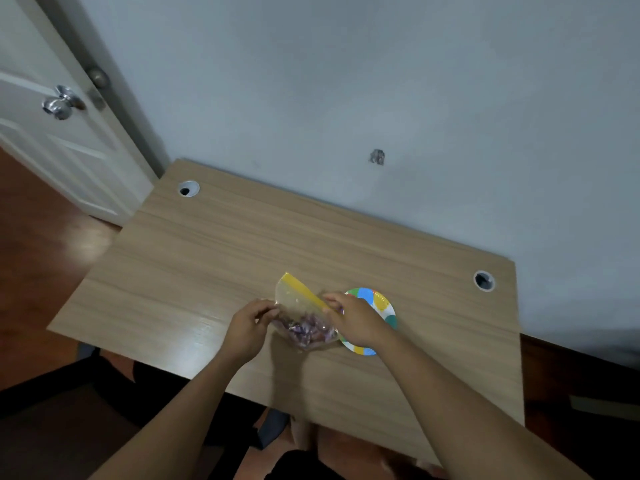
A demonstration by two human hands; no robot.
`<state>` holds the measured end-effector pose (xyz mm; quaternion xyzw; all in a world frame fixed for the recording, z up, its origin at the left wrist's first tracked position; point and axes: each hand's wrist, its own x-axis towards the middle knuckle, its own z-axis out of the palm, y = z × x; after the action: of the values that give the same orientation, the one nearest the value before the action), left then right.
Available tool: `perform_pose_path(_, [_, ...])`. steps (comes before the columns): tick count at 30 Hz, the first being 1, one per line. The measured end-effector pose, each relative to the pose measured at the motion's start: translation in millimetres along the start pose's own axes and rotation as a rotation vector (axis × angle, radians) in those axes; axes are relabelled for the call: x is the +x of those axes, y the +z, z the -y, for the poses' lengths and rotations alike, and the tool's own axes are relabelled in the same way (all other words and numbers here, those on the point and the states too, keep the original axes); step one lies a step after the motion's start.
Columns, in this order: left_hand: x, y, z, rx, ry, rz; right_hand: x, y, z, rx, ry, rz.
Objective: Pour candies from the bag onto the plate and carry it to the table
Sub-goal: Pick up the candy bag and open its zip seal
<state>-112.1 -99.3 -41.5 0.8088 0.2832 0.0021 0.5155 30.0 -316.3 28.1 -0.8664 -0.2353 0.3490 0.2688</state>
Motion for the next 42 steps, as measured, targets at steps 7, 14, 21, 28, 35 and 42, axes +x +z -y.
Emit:
perform_pose_path(7, [-8,-2,-14,-0.126,-0.15,0.041,0,4,-2,-0.009,0.012,-0.018])
perform_pose_path(14, [-23,4,-46,-0.356,-0.385,-0.081,-3,16,10,0.184,0.121,-0.048])
perform_pose_path(21, [-42,11,-79,-0.494,-0.417,0.132,-9,32,19,0.227,0.148,-0.032])
perform_pose_path(28, [-45,9,-67,-0.749,-0.536,0.117,-20,38,14,0.388,0.149,0.076])
perform_pose_path(35, [-50,12,-57,-0.815,-0.584,0.17,-30,50,10,0.587,0.143,0.215])
perform_pose_path(42, [-55,18,-55,-0.782,-0.559,0.222,-32,49,15,0.503,0.262,0.211])
